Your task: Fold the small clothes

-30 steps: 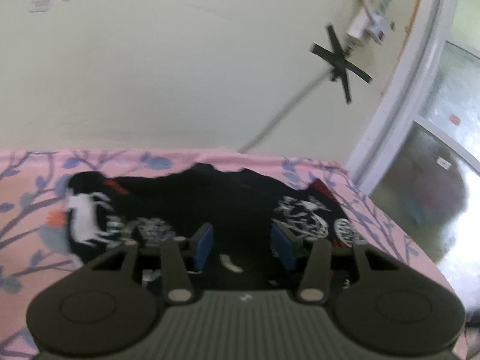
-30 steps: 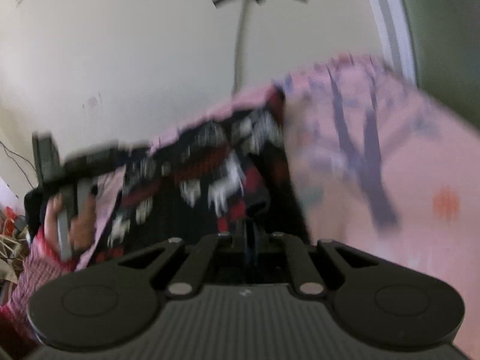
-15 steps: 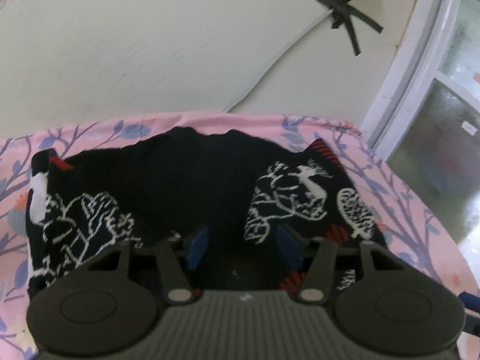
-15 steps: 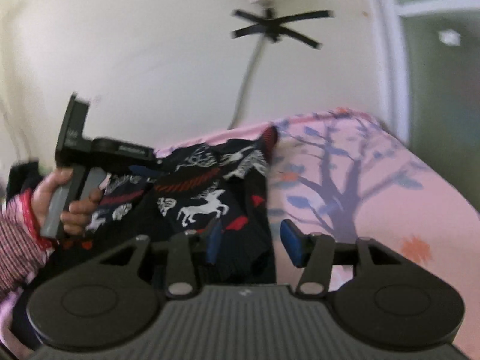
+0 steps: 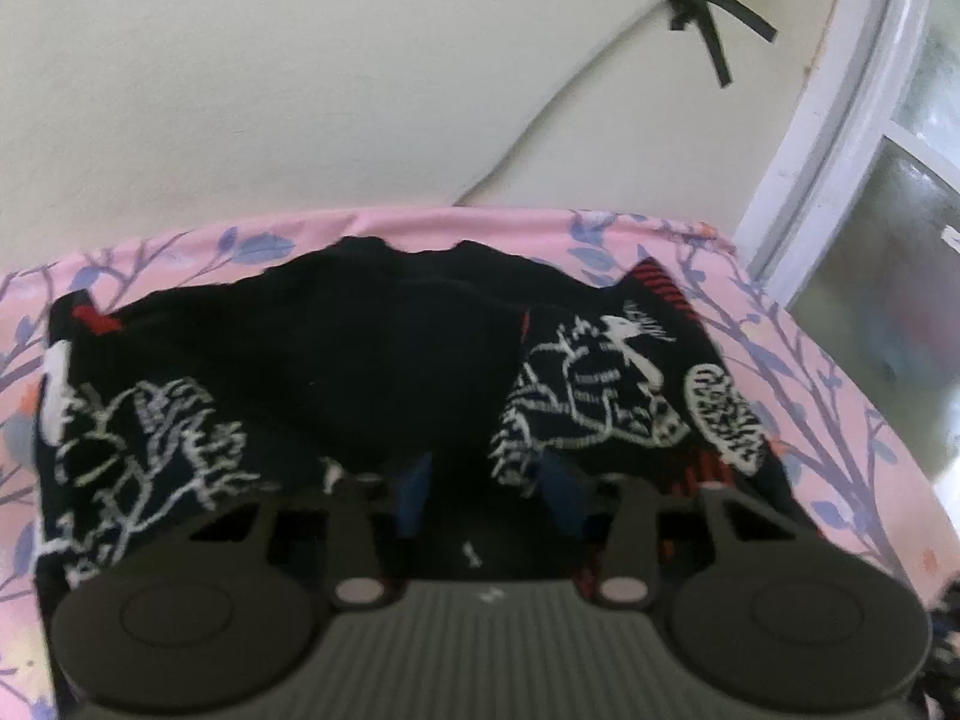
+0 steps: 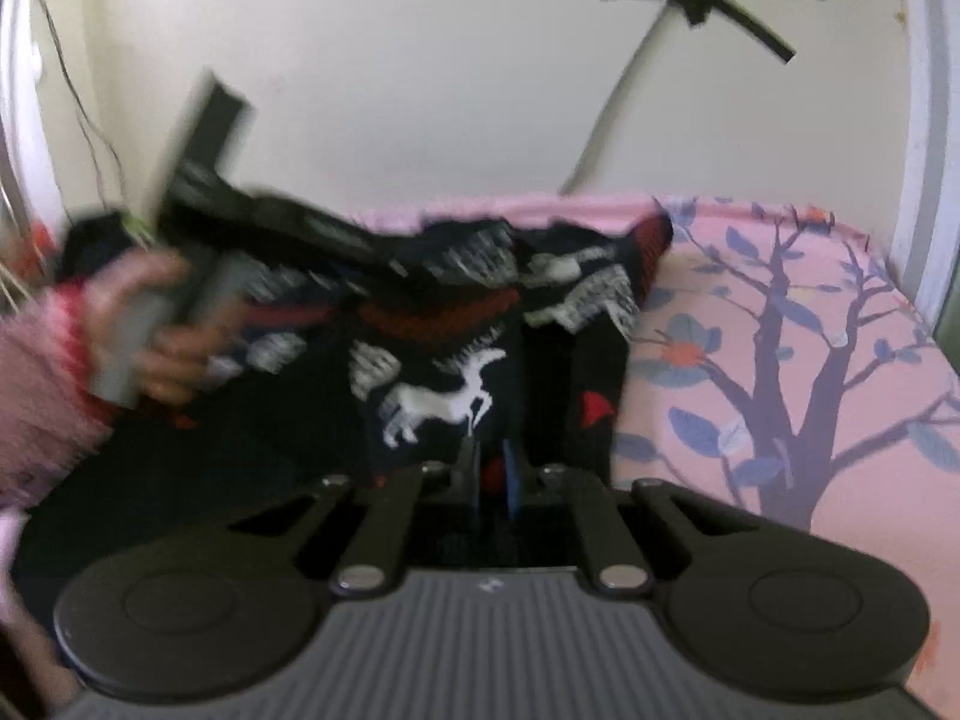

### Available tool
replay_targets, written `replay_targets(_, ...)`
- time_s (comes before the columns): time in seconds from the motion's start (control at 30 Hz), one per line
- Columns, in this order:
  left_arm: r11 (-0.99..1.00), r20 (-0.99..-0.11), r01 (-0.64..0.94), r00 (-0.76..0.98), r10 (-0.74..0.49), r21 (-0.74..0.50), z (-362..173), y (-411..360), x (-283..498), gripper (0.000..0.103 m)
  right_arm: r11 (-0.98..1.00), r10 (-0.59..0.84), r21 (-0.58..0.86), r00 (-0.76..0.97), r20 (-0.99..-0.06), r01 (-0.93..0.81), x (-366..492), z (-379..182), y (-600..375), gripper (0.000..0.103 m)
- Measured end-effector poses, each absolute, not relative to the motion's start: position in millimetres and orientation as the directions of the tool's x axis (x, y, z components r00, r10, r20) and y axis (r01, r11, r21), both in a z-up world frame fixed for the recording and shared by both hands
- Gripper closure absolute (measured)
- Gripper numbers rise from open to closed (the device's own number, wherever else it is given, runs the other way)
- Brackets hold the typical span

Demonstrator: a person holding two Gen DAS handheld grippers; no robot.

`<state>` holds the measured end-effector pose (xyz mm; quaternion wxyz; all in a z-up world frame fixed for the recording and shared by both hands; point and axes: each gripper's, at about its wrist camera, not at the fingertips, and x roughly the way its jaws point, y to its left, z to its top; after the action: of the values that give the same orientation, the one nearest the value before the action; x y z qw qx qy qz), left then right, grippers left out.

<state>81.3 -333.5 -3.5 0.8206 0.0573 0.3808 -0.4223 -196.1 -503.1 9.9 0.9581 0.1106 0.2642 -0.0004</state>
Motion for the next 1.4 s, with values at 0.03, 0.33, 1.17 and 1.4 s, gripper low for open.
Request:
replay_targets(0.03,0.629,-0.670,0.742,0.347,-0.657,-0.232,-2.7,-336.6,80.1,0.070,0.970,0.075,0.238,0.871,-0.486,0.050,-206.9,14.4,-500.4,0.102)
replay_targets(0.33,0.585,-0.678,0.788,0.326,-0.659,-0.190,-4.0,-375.6,64.6,0.065,0.876,-0.029,0.402,0.862,-0.506,0.265,-263.6,-22.2,-504.1,0.082)
replay_targets(1.17,0.569,-0.610,0.799,0.356,-0.708,-0.194,46.6,-280.3,34.1,0.054,0.954,0.032,0.290,0.930,-0.365,0.081,-325.2,11.8,-451.3,0.060)
replay_targets(1.4,0.610,-0.573,0.776,0.430,-0.698,-0.161,51.3,-133.2,-25.6,0.046,0.953,0.140,0.303,0.925,-0.352,-0.029,-273.6,13.1,-429.3,0.062)
